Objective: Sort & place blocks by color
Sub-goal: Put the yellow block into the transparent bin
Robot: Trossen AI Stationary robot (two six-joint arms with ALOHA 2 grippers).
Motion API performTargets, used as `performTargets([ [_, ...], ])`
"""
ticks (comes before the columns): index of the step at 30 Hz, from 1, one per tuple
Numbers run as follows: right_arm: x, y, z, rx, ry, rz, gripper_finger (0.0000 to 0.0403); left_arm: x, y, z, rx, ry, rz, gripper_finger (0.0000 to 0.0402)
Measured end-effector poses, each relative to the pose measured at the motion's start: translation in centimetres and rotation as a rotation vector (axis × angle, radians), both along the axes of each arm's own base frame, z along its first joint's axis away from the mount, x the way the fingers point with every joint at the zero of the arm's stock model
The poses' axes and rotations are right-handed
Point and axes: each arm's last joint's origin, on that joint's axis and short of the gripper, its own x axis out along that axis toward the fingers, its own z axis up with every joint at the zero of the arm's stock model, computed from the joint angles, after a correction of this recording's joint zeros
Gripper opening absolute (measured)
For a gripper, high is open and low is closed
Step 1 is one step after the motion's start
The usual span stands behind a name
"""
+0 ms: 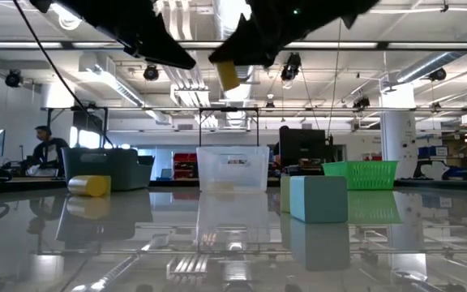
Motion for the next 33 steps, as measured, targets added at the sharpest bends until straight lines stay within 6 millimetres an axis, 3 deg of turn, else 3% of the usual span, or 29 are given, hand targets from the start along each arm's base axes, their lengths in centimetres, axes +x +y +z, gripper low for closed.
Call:
performTargets([
  [5, 0.7, -2.9, 2.7, -0.043, 0.237, -0.14, 0.0119, -2.1, 0.6, 0.2, 0.016, -0.047, 0.07, 0.0264],
  [13, 2.4, -9.6, 2.7, -0.109, 0.414, -0.248, 0.0119, -4.2, 1.0, 0.2, -0.007, -0.16, 0.112, 0.0264],
  [18, 2.9, -13.8, 0.3, -0.1, 0.488, -0.289, 0.0119, -4.9, 1.1, -0.5, -0.01, -0.168, 0.112, 0.0264],
  [24, 3.7, -17.2, -2.8, -0.077, 0.536, -0.342, 0.0119, -5.1, 1.1, -0.7, -0.011, -0.171, 0.112, 0.0264],
  [29, 4.7, -18.7, -5.3, -0.063, 0.576, -0.358, 0.012, -5.1, 1.1, -0.7, -0.012, -0.171, 0.112, 0.0264],
  [33, 5.4, -19.2, -6.1, -0.063, 0.584, -0.362, 0.015, -5.1, 1.1, -0.7, -0.026, -0.175, 0.117, 0.0264],
])
